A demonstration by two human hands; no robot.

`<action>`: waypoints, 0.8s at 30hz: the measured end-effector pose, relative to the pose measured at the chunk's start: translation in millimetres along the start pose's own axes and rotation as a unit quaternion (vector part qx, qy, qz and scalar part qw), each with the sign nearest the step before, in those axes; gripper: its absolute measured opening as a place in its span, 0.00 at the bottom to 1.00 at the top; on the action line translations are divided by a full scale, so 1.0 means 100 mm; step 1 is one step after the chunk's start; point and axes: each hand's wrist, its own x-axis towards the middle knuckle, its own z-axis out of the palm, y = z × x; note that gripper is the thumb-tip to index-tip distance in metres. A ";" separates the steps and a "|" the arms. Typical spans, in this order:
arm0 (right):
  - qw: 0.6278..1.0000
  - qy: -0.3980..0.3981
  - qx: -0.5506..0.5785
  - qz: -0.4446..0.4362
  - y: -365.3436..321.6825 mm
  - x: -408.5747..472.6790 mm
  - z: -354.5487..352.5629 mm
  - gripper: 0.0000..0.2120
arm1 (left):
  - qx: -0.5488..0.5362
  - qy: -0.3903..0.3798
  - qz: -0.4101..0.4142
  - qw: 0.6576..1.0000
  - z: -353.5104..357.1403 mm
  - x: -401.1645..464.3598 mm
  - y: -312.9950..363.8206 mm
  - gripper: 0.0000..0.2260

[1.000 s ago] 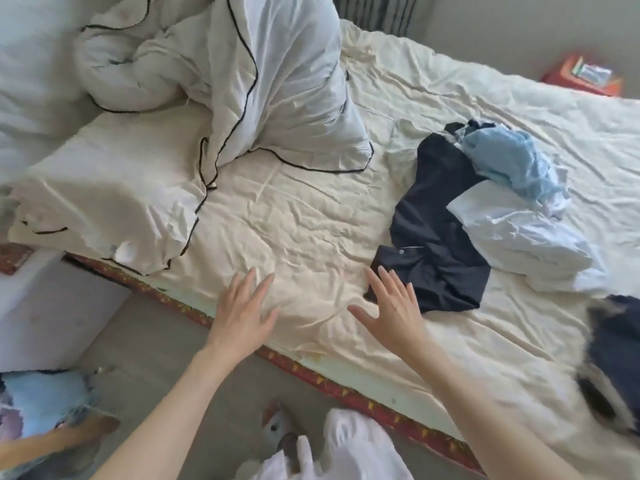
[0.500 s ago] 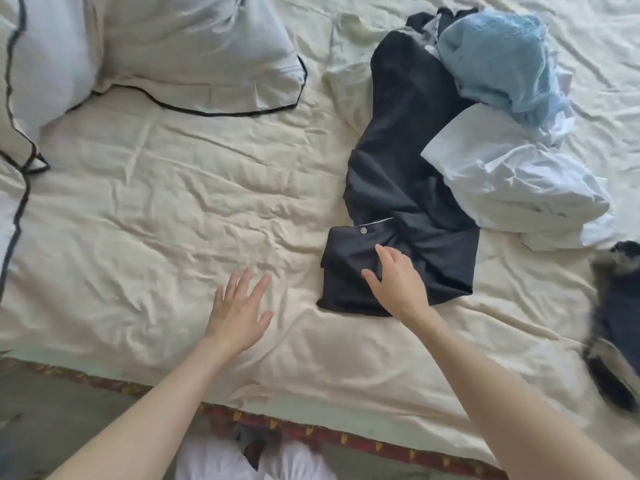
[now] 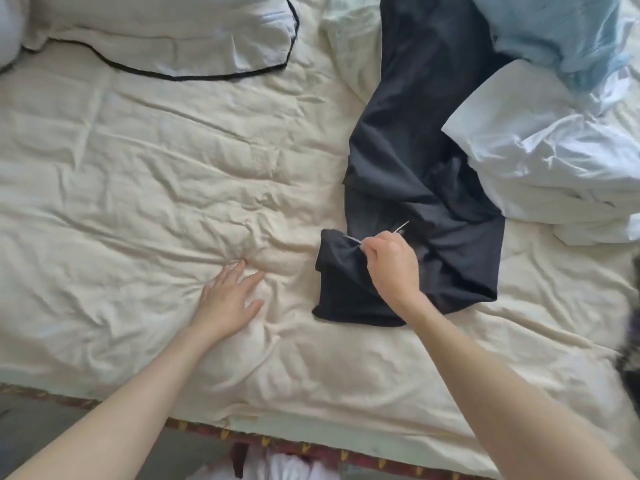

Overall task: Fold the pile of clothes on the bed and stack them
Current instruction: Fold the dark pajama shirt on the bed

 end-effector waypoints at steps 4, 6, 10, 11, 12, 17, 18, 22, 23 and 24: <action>0.994 0.020 0.104 -0.042 -0.28 -0.39 -0.11 0.08 | -0.186 0.088 0.131 0.970 -0.24 -0.14 0.34 0.26; 0.985 0.026 0.158 -0.060 -0.42 -0.61 -0.13 0.06 | -0.150 0.053 0.233 0.959 -0.31 -0.19 0.54 0.32; 0.944 0.014 0.328 0.032 -0.55 -0.86 -0.24 0.05 | -0.136 0.066 0.249 0.957 -0.28 -0.30 0.80 0.19; 0.940 0.012 0.338 0.034 -0.55 -0.91 -0.28 0.05 | -0.147 0.089 0.244 0.954 -0.28 -0.36 0.82 0.14; 0.942 0.010 0.335 0.020 -0.56 -0.95 -0.32 0.05 | -0.152 0.102 0.246 0.952 -0.28 -0.42 0.82 0.11; 0.974 0.074 0.212 -0.027 -0.47 -0.90 -0.49 0.06 | -0.096 0.042 0.186 0.977 -0.27 -0.82 0.48 0.09; 0.980 0.088 0.176 -0.010 -0.41 -0.81 -0.52 0.10 | -0.074 0.022 0.162 0.984 -0.29 -0.88 0.35 0.08; 0.994 0.075 0.019 0.078 -0.17 -0.36 -0.62 0.29 | 0.013 -0.053 0.083 0.995 -0.45 -1.00 -0.02 0.15; 0.994 0.050 -0.010 0.095 -0.13 -0.26 -0.62 0.33 | 0.023 -0.063 0.071 0.995 -0.47 -0.99 -0.04 0.15; 0.993 0.022 -0.029 0.112 -0.11 -0.16 -0.62 0.36 | 0.030 -0.066 0.067 0.995 -0.49 -0.97 -0.06 0.12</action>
